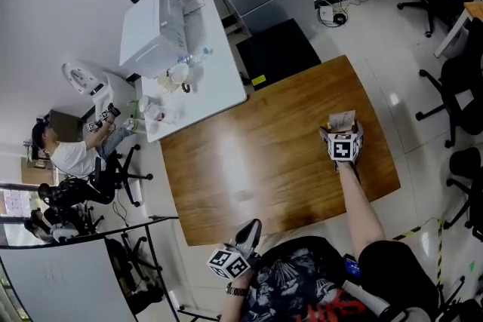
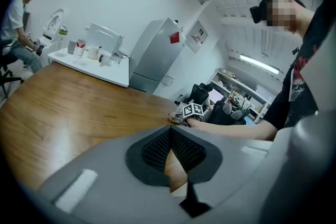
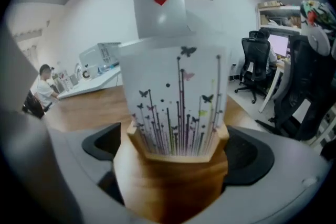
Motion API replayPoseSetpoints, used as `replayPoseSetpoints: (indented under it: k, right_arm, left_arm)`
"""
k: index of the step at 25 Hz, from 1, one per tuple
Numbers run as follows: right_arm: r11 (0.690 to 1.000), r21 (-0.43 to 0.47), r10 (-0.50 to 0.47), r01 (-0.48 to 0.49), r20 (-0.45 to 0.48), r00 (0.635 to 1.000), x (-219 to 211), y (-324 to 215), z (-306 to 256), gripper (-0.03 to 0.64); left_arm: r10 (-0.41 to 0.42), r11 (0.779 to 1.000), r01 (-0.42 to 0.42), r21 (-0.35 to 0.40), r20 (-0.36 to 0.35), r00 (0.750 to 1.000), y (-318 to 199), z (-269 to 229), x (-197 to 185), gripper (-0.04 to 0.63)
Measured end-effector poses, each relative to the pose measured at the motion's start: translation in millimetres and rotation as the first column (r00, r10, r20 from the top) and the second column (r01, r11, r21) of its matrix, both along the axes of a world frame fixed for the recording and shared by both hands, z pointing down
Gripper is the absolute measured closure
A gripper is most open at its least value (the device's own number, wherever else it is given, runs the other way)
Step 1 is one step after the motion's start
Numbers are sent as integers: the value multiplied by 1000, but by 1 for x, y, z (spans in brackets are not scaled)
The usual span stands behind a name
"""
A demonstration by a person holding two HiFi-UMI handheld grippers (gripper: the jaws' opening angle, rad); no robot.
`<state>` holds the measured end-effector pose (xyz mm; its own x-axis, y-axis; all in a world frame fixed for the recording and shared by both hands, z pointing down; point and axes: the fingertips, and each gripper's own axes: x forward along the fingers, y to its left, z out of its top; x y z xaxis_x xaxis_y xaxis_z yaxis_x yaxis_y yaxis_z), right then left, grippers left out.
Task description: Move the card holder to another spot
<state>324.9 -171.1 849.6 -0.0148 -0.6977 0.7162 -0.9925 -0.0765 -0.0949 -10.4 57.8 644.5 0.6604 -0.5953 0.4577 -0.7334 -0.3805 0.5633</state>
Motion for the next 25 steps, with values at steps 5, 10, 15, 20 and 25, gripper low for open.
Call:
replayPoseSetpoints:
  k: [5, 10, 15, 20, 25]
  right_arm:
    - [999, -27, -24, 21, -134, 991, 7, -19, 15, 48]
    - [994, 112, 36, -20, -142, 989, 13, 8, -55, 51]
    - [981, 193, 51, -18, -167, 985, 21, 57, -162, 51]
    - [985, 172, 11, 18, -164, 986, 7, 99, -232, 51]
    - [979, 206, 30, 7, -174, 984, -15, 126, -262, 51]
  left_arm:
    - [-66, 998, 66, 1, 5, 998, 0, 4, -18, 595]
    - [-71, 996, 72, 45, -25, 997, -16, -3, -27, 595]
    - [-63, 982, 71, 173, -49, 997, -48, -33, -49, 595]
    - [-42, 966, 56, 253, -60, 997, -76, -61, -58, 595]
    - [19, 954, 6, 300, -81, 997, -81, -79, -66, 595]
